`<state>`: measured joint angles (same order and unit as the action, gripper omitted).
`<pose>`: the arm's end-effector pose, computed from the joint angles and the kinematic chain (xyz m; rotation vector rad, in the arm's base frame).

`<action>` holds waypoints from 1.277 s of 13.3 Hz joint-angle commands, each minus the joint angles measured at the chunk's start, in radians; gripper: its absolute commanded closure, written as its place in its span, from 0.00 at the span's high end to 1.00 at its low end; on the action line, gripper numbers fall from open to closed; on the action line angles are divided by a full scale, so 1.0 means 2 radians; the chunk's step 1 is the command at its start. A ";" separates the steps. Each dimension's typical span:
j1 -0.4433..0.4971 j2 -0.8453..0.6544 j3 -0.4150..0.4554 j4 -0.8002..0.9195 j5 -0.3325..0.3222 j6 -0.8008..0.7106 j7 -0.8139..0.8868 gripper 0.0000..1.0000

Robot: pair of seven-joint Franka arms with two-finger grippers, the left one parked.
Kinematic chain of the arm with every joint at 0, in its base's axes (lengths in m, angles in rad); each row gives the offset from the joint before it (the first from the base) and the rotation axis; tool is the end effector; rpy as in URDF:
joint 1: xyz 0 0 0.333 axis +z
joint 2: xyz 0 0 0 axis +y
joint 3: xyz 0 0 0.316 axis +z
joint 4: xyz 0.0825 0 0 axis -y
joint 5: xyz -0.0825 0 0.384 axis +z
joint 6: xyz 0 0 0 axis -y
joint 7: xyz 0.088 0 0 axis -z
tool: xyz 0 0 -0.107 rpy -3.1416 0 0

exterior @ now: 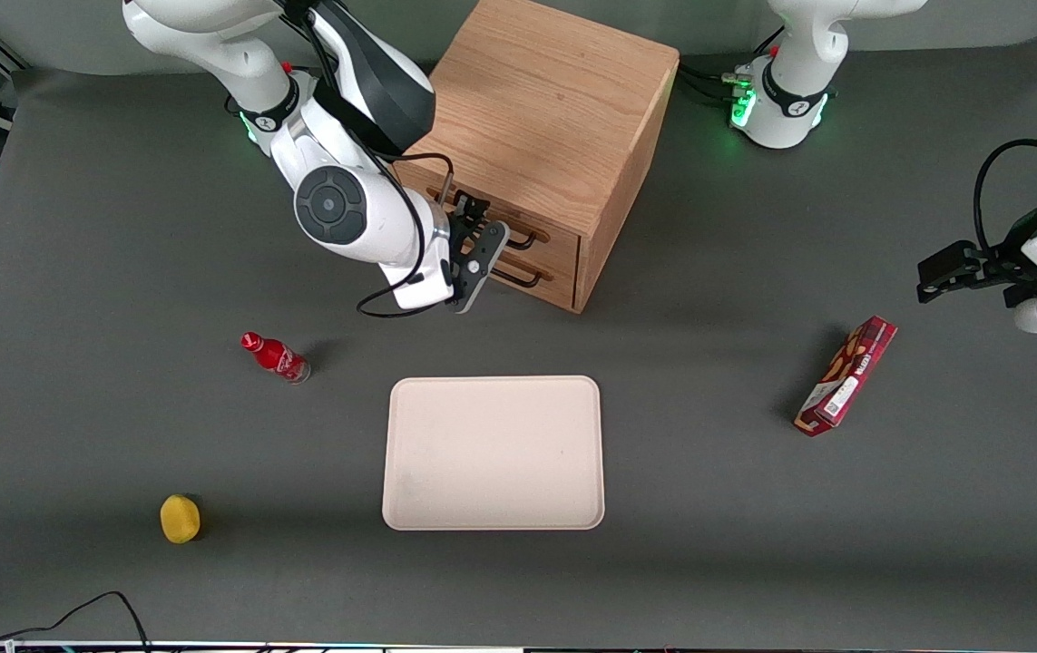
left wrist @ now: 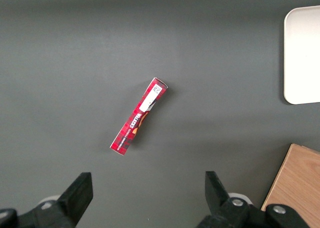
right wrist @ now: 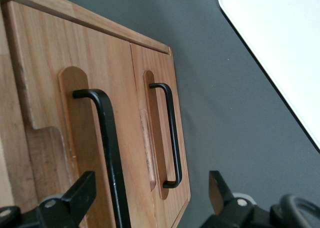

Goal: Open upper drawer

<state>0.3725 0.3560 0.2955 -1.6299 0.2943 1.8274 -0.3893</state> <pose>0.5021 0.4011 0.4158 -2.4638 -1.2679 0.2760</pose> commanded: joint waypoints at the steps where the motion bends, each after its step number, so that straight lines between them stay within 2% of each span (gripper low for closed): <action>1: 0.000 -0.025 0.002 -0.038 -0.007 0.021 -0.012 1.00; 8: 0.002 -0.037 0.006 -0.069 -0.007 0.044 -0.017 1.00; 17: -0.002 -0.023 0.010 -0.069 -0.008 0.065 -0.017 1.00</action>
<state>0.3723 0.3147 0.3120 -1.7499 0.2897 1.9290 -0.4035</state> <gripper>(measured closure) 0.000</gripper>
